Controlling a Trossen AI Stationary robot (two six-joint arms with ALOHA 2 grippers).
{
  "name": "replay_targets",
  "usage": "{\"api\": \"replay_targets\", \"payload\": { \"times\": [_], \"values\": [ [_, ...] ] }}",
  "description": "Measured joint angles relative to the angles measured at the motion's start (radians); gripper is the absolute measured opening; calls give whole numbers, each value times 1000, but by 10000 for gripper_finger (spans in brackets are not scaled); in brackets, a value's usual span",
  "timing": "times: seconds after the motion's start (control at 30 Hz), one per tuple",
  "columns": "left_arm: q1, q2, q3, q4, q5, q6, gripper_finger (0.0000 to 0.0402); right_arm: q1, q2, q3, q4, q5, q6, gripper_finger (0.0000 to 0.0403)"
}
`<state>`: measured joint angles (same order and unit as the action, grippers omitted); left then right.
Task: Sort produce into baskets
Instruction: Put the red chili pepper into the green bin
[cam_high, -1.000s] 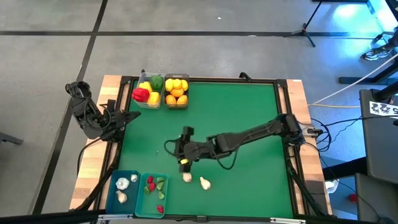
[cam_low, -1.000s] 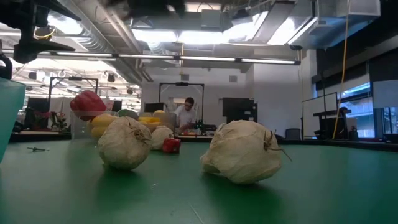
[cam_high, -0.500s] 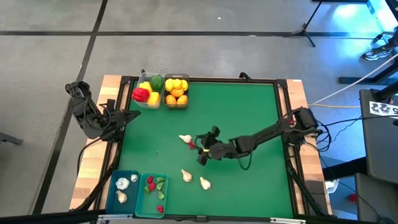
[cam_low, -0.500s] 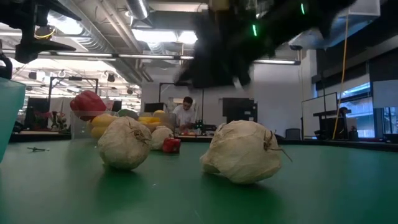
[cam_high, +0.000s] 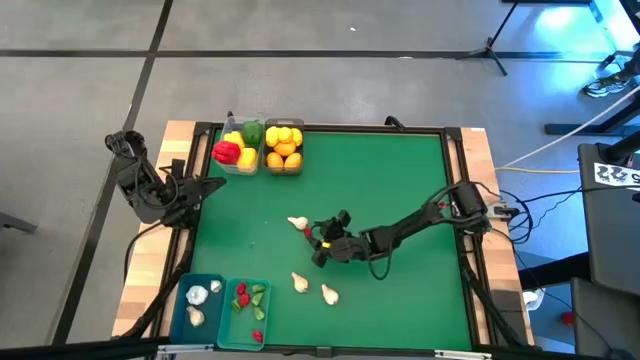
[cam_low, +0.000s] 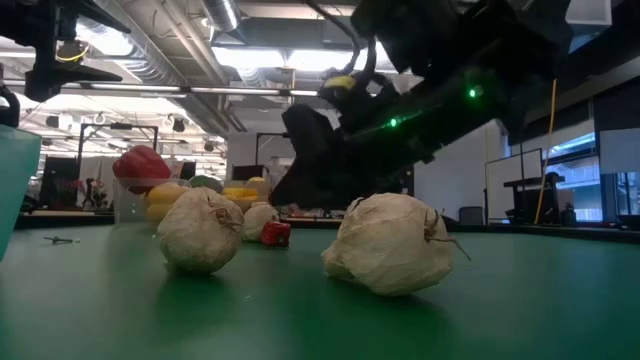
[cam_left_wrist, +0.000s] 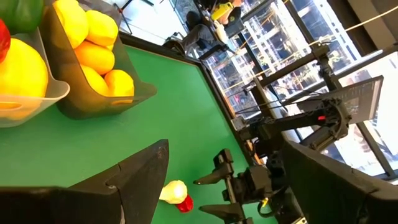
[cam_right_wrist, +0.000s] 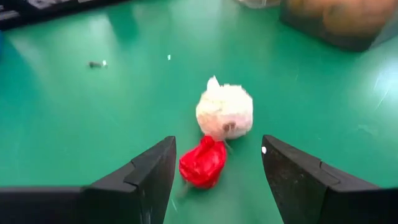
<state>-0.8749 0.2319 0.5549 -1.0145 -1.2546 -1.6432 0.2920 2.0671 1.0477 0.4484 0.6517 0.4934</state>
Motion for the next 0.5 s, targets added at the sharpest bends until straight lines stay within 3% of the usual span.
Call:
{"api": "replay_targets", "payload": {
  "times": [0.5],
  "values": [
    [0, 0, 0, 0, -29, 0, 306, -25, 64, 46, 63, -31, 0, 232]
  ]
}}
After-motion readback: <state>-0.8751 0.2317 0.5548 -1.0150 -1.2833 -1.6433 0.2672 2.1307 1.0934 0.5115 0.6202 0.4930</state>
